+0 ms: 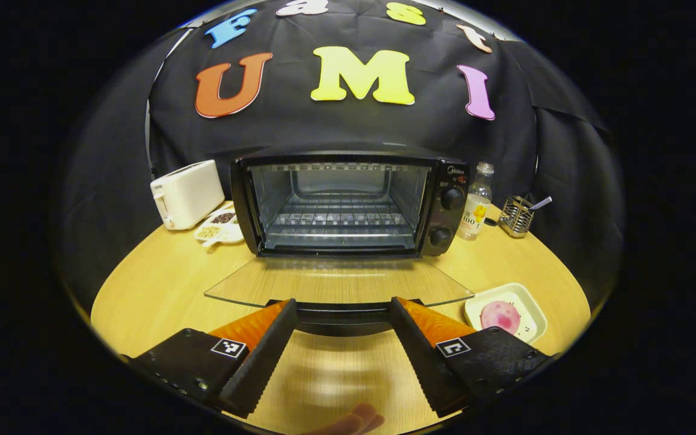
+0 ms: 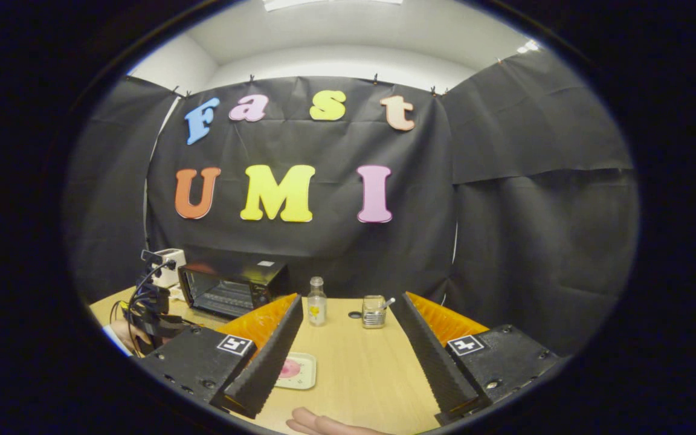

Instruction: Open the electric oven with the left hand, put the food in, and close the electric oven.

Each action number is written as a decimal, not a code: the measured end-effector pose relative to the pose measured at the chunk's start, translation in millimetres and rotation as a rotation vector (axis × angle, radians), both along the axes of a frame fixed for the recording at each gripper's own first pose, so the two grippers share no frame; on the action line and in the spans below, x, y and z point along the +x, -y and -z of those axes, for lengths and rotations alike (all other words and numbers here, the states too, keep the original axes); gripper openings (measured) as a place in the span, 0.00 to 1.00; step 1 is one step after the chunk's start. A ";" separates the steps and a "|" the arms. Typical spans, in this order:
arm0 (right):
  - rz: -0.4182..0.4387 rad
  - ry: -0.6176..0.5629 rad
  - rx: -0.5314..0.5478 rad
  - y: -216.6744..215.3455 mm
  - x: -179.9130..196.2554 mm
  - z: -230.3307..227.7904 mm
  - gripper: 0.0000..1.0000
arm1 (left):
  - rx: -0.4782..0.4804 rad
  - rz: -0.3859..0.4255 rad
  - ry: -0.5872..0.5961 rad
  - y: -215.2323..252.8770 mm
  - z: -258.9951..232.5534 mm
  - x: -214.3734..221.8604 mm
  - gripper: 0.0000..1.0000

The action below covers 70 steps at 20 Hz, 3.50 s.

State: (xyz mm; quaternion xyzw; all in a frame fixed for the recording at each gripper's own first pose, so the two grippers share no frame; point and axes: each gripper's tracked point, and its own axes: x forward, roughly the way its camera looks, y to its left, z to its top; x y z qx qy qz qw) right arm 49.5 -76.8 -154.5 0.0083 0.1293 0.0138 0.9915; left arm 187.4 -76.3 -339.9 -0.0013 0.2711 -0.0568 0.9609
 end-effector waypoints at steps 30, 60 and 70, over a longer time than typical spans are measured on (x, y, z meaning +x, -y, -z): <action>-0.181 -0.654 0.104 -76.7 74.9 263.4 0.92 | -0.080 -0.021 0.427 -3.0 -190.3 -164.4 0.96; -0.264 -0.884 0.711 -78.6 58.1 306.1 0.04 | -0.022 -0.054 0.551 -44.9 -243.9 -246.9 0.96; -0.245 -0.785 0.401 -68.7 64.1 308.5 0.04 | -0.012 -0.040 0.523 -42.5 -222.3 -247.3 0.96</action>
